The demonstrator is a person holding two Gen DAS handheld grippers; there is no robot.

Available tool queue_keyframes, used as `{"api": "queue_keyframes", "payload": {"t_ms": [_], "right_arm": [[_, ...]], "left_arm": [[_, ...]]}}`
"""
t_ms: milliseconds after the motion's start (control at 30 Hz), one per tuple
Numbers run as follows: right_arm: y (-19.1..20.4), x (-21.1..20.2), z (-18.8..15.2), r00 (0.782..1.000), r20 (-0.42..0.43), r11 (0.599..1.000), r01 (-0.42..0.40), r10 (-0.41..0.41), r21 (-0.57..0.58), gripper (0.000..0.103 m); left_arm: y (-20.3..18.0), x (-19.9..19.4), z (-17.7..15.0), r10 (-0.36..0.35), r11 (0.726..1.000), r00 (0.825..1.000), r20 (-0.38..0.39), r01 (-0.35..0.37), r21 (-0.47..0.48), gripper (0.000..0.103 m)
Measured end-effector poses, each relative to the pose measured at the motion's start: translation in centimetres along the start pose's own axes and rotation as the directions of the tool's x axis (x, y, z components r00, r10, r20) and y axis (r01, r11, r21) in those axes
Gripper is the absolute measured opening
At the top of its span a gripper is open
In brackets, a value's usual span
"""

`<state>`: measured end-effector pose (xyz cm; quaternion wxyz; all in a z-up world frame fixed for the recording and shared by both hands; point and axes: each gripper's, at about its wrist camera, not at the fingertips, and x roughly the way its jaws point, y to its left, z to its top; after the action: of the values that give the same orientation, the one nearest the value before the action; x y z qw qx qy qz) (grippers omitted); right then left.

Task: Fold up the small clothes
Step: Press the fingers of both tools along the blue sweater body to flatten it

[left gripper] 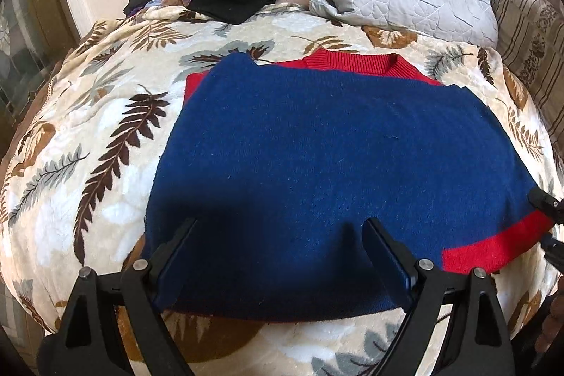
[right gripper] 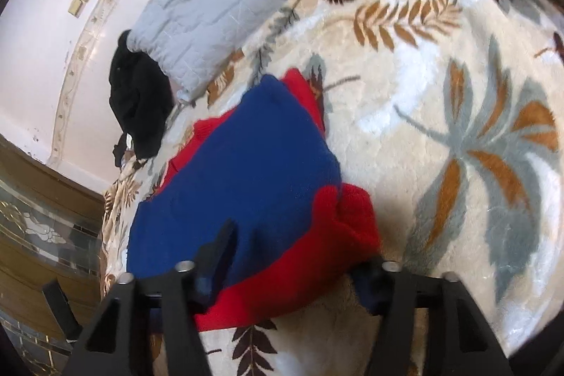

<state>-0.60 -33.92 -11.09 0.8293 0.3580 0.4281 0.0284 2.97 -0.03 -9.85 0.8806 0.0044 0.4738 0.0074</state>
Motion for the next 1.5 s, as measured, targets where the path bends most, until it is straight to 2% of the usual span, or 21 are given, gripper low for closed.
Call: {"api": "queue_keyframes", "payload": {"t_ms": [267, 300, 400, 467, 500, 533, 600, 667, 700, 800, 867, 933, 967, 1000, 1033, 1100, 1200, 1300, 1400, 1433, 1500], "right_arm": [[0.5, 0.0, 0.3, 1.0, -0.002, 1.0, -0.016, 0.016, -0.013, 0.071], [0.6, 0.1, 0.3, 1.0, -0.001, 1.0, -0.009, 0.009, -0.025, 0.069], [0.2, 0.5, 0.3, 0.999, -0.024, 1.0, 0.02, -0.021, -0.019, 0.053], [0.1, 0.1, 0.4, 1.0, -0.018, 1.0, 0.002, -0.002, -0.003, 0.053], [0.1, -0.1, 0.4, 1.0, -0.014, 1.0, -0.005, 0.005, 0.0, 0.054], [0.2, -0.3, 0.4, 1.0, -0.009, 1.0, -0.011, 0.011, 0.006, 0.066], [0.1, -0.2, 0.4, 1.0, 0.004, 1.0, -0.014, 0.014, 0.009, 0.08], [-0.3, 0.9, 0.5, 1.0, -0.026, 1.0, 0.004, -0.004, 0.012, 0.08], [-0.4, 1.1, 0.5, 1.0, -0.021, 1.0, 0.005, -0.005, 0.011, 0.077], [0.0, 1.0, 0.9, 0.998, -0.034, 0.999, 0.046, -0.047, -0.014, 0.024], [0.2, 0.8, 1.0, 0.998, -0.031, 0.998, 0.058, -0.059, -0.03, 0.024], [0.2, 1.0, 1.0, 0.997, -0.054, 0.998, 0.052, -0.053, -0.023, 0.028], [0.0, 0.9, 1.0, 0.996, -0.062, 0.998, 0.059, -0.06, -0.009, 0.028], [-0.1, 0.7, 1.0, 0.996, -0.06, 0.998, 0.064, -0.064, -0.009, 0.036], [-0.2, 0.2, 1.2, 0.996, -0.053, 0.997, 0.072, -0.072, -0.013, 0.058], [-0.6, -1.5, 1.8, 0.996, -0.005, 0.996, 0.089, -0.089, -0.008, 0.078], [-0.5, -3.1, 4.3, 0.995, 0.033, 0.993, 0.099, -0.098, -0.059, 0.078], [1.0, -0.7, 8.0, 0.997, -0.056, 0.991, 0.041, -0.049, -0.13, 0.078], [3.1, 5.1, 11.5, 0.981, -0.119, 0.948, 0.112, -0.153, -0.297, 0.078], [3.1, 6.9, 12.3, 0.972, -0.134, 0.938, 0.144, -0.194, -0.317, 0.078], [2.4, 10.0, 13.4, 0.955, -0.192, 0.941, 0.163, -0.226, -0.296, 0.078]], "left_arm": [[-0.1, 0.2, 0.4, -0.011, 1.0, 1.0, 0.001, 0.01, 0.004, 0.091], [-0.2, 0.3, 0.4, -0.012, 1.0, 1.0, -0.001, 0.012, 0.006, 0.091], [-0.3, 0.6, 0.5, -0.012, 1.0, 1.0, -0.008, 0.012, 0.009, 0.091], [-0.3, 0.1, 0.7, -0.014, 1.0, 1.0, 0.012, 0.014, 0.002, 0.091], [-0.3, -0.2, 0.8, -0.015, 1.0, 1.0, 0.027, 0.015, -0.002, 0.091], [-0.3, -0.7, 0.9, -0.018, 1.0, 0.998, 0.054, 0.018, -0.009, 0.091], [-0.5, -0.4, 1.0, -0.027, 1.0, 0.998, 0.055, 0.028, -0.011, 0.091], [-1.3, 1.9, 0.6, -0.034, 0.999, 0.999, -0.025, 0.034, 0.015, 0.091], [-1.7, 3.0, 0.2, -0.016, 0.999, 0.998, -0.054, 0.018, 0.037, 0.095], [-2.0, 2.4, 0.0, 0.006, 0.999, 1.0, -0.02, -0.005, 0.052, 0.097], [-1.6, 1.0, 0.4, -0.03, 0.999, 0.999, 0.019, 0.03, 0.019, 0.097], [-1.6, 0.2, 0.6, -0.019, 0.999, 0.997, 0.07, 0.018, 0.026, 0.097], [-1.6, 0.6, 0.6, -0.019, 0.999, 0.998, 0.056, 0.017, 0.033, 0.097], [-1.6, 1.3, 0.4, -0.02, 0.999, 0.999, 0.026, 0.019, 0.038, 0.097], [-1.4, 2.7, 0.0, -0.013, 0.999, 1.0, -0.02, 0.014, 0.045, 0.099], [-1.4, 2.8, -0.4, -0.013, 0.998, 1.0, 0.016, 0.012, 0.061, 0.101], [-1.2, 2.7, -0.7, -0.017, 0.998, 0.999, 0.027, 0.015, 0.065, 0.101], [-1.3, 2.9, -1.0, -0.01, 0.998, 0.999, 0.042, 0.008, 0.065, 0.102], [-1.3, 2.7, -1.2, -0.01, 0.998, 0.998, 0.054, 0.007, 0.063, 0.102], [-1.3, 2.9, -1.2, -0.01, 0.998, 0.998, 0.055, 0.007, 0.064, 0.102], [-1.4, 2.9, -1.2, -0.011, 0.998, 0.998, 0.056, 0.007, 0.066, 0.103]]}}
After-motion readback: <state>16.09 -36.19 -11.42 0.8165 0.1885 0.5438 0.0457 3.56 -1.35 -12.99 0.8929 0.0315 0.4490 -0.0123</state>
